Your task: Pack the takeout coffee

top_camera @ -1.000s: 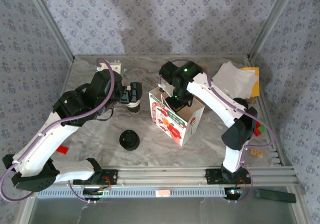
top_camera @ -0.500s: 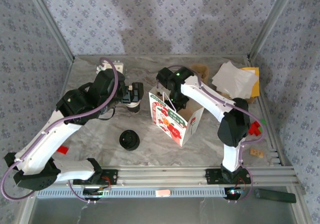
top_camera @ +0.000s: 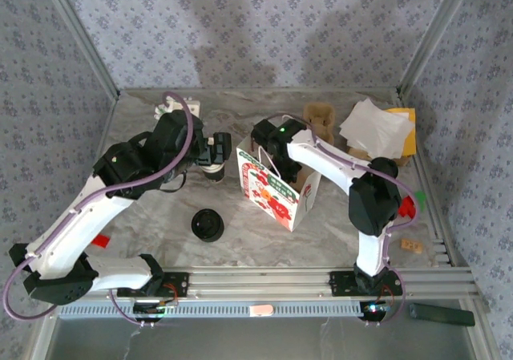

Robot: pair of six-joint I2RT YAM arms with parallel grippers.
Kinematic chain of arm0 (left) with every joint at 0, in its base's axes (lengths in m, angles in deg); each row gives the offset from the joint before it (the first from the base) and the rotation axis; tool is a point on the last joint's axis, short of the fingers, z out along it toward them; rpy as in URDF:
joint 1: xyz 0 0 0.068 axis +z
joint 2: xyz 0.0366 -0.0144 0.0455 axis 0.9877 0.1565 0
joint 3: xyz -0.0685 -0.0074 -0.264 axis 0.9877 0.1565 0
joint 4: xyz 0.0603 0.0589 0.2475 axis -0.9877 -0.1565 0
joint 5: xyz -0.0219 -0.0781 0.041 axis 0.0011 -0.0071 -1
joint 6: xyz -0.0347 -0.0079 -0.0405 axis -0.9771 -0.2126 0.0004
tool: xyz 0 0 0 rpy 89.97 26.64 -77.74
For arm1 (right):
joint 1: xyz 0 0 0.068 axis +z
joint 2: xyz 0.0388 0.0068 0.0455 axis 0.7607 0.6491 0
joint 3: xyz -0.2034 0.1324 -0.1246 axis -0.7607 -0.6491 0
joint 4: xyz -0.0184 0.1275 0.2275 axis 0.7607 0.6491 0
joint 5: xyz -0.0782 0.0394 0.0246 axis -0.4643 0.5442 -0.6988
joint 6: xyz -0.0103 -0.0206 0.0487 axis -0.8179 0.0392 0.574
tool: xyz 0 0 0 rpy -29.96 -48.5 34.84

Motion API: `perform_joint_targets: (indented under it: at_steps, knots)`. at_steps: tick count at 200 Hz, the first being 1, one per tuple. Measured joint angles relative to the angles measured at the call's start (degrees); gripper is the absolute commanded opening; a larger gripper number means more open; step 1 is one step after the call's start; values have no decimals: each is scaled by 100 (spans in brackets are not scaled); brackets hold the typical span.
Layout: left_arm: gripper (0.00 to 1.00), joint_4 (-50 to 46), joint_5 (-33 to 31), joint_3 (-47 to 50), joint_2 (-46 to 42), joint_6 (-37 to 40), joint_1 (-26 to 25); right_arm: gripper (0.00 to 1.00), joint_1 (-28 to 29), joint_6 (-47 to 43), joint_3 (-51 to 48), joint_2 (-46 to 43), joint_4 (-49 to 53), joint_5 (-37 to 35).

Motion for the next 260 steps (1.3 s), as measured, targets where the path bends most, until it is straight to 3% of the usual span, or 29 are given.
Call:
perform_joint_targets:
  at_steps: [127,260]
  knots:
    - [100,-2,129,-278,367,0,0,0,0,0,-334,-4,-529,-4]
    - [100,-11,129,-435,466,4,0,0,-20,2,-151,-157,-330,-66]
